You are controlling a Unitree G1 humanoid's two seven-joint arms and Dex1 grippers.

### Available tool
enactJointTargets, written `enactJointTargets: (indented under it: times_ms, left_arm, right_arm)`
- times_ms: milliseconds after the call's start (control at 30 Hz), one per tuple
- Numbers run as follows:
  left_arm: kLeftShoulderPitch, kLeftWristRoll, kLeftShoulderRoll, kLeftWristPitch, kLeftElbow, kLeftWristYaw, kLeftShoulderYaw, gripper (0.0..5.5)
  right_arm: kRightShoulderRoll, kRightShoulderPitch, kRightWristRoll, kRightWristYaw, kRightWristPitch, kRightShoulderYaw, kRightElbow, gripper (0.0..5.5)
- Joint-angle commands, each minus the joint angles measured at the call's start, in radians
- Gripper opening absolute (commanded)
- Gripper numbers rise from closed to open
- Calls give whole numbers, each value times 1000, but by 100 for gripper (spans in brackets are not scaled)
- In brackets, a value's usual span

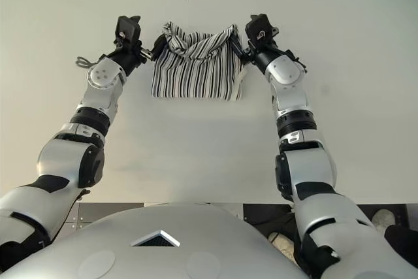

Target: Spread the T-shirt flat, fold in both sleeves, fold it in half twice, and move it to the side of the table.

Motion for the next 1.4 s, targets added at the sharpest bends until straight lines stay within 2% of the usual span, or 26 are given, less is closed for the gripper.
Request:
enactJointTargets:
  times_ms: [33, 200, 367, 467, 533, 600, 667, 733, 933, 1067, 1233, 1400]
  left_arm:
    - [-28, -31, 18, 46, 67, 57, 71, 474]
    - [10, -104, 22, 87, 96, 74, 176, 543]
    - [56, -196, -1, 97, 67, 60, 276, 547]
    - [122, -221, -44, 41, -5, 31, 291, 547]
    - [172, -261, -90, -20, -60, -27, 307, 547]
    - [195, -241, -124, -92, -78, -33, 283, 547]
    - [194, -243, -156, -121, -94, -46, 277, 547]
    - [190, -251, -182, -133, -102, -43, 284, 547]
    - [184, -202, -206, -180, -105, -13, 253, 547]
    - [177, -194, -213, -180, -101, -10, 245, 547]
    - [191, -207, -220, -183, -139, -16, 253, 547]
    - [217, -243, -231, -171, -206, -24, 266, 547]
  right_arm:
    - [18, -45, 53, -9, 66, -64, 58, 341]
    - [30, -24, 145, 24, 152, -143, 3, 341]
    - [37, 12, 297, -58, 314, -291, -155, 341]
    - [46, 172, 287, -1, 297, -211, -544, 341]
    - [4, 278, 156, 82, 209, -33, -761, 341]
    - [-42, 328, 34, 154, 131, 106, -792, 341]
    - [-54, 300, -71, 166, 81, 190, -646, 341]
    - [-50, 240, -134, 135, 41, 218, -488, 341]
    - [22, 20, -106, 138, -28, 171, -103, 341]
    - [107, -81, -88, 137, 41, 144, 128, 341]
    - [123, -171, -12, 7, 205, 10, 330, 341]
    - [3, -143, 76, -307, 264, -172, 407, 341]
